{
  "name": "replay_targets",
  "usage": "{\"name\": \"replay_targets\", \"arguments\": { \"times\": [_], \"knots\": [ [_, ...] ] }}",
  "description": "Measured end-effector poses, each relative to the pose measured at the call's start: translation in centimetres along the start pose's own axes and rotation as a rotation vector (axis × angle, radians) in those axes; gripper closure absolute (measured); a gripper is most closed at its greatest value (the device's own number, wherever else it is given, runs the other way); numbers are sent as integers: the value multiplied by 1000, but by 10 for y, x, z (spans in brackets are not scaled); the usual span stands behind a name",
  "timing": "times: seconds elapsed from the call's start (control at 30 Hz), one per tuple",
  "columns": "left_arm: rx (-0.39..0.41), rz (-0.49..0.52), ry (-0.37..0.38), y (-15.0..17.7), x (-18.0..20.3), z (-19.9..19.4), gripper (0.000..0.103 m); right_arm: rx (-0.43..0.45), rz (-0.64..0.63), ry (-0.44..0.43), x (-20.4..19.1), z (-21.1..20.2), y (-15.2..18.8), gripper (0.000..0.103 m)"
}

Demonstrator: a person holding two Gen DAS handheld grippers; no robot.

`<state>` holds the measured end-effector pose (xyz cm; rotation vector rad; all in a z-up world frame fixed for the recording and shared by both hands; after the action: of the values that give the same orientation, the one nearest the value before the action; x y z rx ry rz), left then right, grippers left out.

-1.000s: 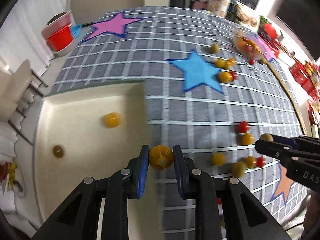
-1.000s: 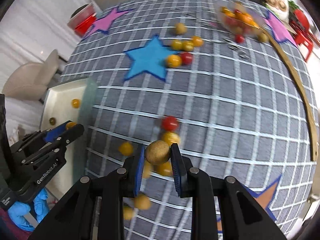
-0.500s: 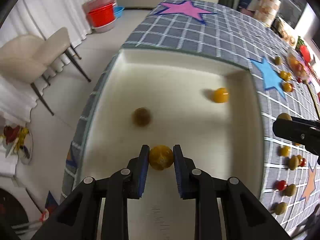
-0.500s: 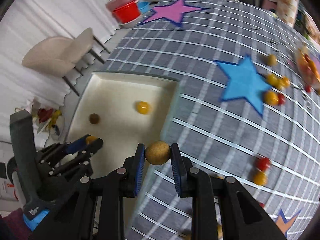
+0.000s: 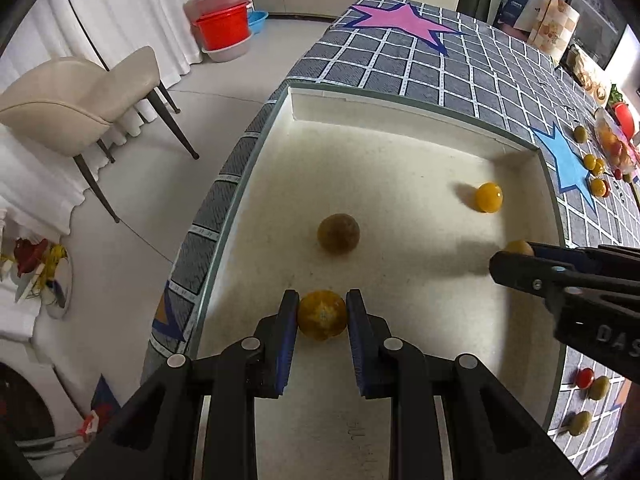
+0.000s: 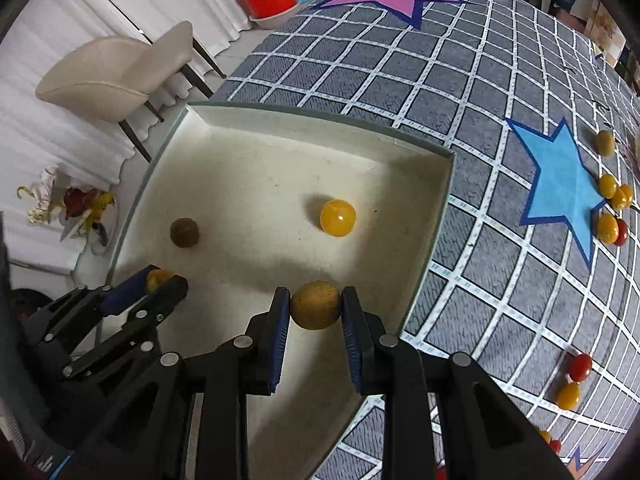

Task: Organize fruits
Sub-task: 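Carry both tomatoes over the white tray and open both tools to release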

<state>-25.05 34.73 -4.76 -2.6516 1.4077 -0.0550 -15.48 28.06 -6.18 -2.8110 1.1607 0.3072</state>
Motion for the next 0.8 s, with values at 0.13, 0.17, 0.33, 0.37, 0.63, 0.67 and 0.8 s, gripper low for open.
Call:
{"name": "replay_targets", "arguments": {
  "times": [0.13, 0.17, 0.33, 0.37, 0.63, 0.67, 0.8],
  "knots": [
    [0, 10, 0, 0, 1, 1, 77, -1, -7, 13, 0, 4, -1, 75],
    [1, 14, -3, 1, 1, 0, 77, 0, -9, 19, 0, 4, -1, 75],
    [1, 30, -14, 0, 2, 0, 76, 5, -13, 28, -7, 6, 0, 74],
    [0, 31, -12, 0, 2, 0, 76, 4, -17, 29, -7, 6, 0, 73],
    [34, 42, -41, 0, 1, -6, 20, 2, -38, 1, -15, 8, -6, 44],
    [27, 44, -41, 0, 1, -5, 20, 6, -42, -6, -17, 7, -6, 39],
    [17, 41, -29, 0, 2, -6, 20, 34, -41, -32, -20, -2, -10, 23]
  ]
}}
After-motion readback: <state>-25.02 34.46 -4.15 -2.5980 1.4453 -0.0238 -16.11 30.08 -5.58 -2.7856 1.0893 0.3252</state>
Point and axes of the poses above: each gripper's, at about its wrist camera, not at the fingertips, and z roughly the way its jaws point, x to its right, y to its underside, the point moved 8 cm from there along z, roughly the way its jaws point, and after that the axes turned 12 degrees about -x, right-handed, at the moved point
